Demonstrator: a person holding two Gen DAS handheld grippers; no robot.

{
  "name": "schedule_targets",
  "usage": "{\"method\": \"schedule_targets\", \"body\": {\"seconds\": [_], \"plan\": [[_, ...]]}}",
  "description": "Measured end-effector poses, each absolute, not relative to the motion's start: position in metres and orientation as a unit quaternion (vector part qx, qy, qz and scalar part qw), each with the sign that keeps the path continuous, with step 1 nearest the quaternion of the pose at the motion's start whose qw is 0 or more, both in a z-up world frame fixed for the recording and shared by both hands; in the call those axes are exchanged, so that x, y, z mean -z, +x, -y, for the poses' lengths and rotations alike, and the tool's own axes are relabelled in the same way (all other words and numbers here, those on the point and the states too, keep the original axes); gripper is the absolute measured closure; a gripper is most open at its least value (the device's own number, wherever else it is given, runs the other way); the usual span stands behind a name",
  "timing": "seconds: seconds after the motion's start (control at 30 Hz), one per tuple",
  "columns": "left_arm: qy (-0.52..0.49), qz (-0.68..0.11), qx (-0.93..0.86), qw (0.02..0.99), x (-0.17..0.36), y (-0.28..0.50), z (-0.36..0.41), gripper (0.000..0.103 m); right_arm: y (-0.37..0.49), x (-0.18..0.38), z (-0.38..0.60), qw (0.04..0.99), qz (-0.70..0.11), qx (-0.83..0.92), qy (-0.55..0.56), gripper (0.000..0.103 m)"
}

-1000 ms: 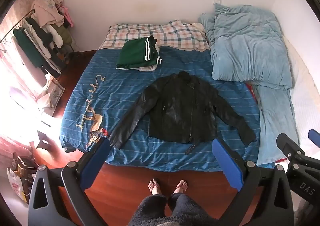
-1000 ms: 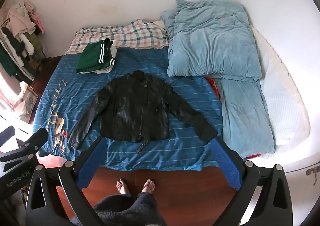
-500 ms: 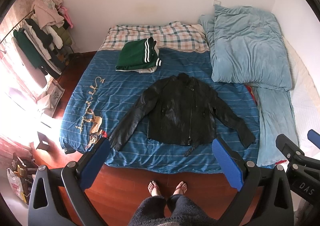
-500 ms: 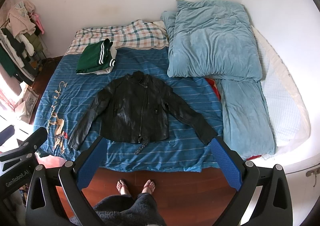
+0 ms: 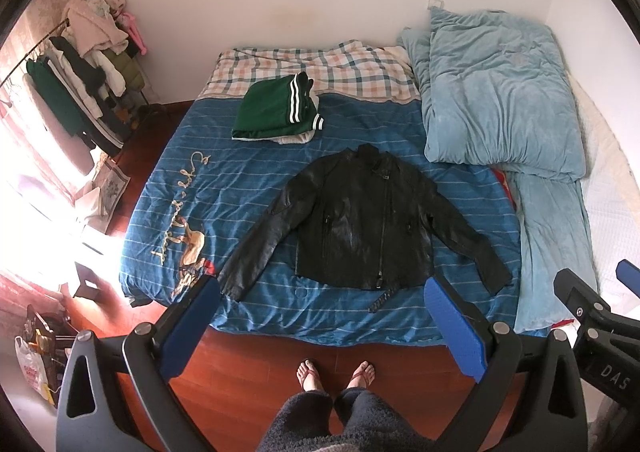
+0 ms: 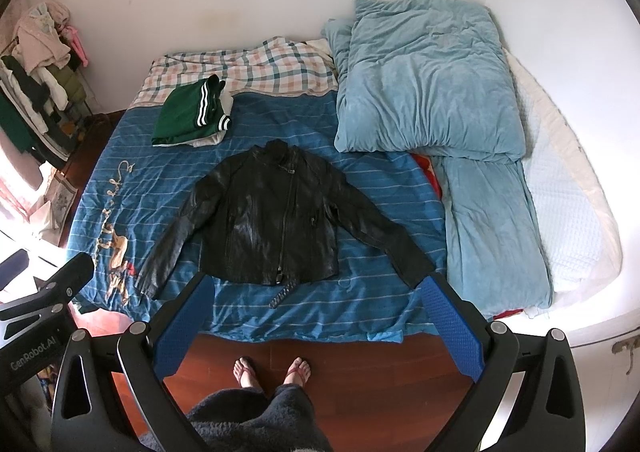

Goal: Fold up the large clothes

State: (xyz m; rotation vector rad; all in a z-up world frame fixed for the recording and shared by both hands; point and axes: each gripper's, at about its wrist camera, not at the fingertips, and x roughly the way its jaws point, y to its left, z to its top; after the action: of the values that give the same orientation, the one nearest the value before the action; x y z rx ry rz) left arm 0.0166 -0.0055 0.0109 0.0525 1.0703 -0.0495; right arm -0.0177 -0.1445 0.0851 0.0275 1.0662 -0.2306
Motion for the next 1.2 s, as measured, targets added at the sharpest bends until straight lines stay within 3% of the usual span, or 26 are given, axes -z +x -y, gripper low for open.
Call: {"method": "schedule_targets", "body": {"seconds": [1.2], "plan": [[0.026,-0.507,0.023,0.861,-0.0114,0.0250,0.0074,0.000,-0.0125,-0.0802,0.1397,0.855,-0.507,0.108,0.015,0.000]]}}
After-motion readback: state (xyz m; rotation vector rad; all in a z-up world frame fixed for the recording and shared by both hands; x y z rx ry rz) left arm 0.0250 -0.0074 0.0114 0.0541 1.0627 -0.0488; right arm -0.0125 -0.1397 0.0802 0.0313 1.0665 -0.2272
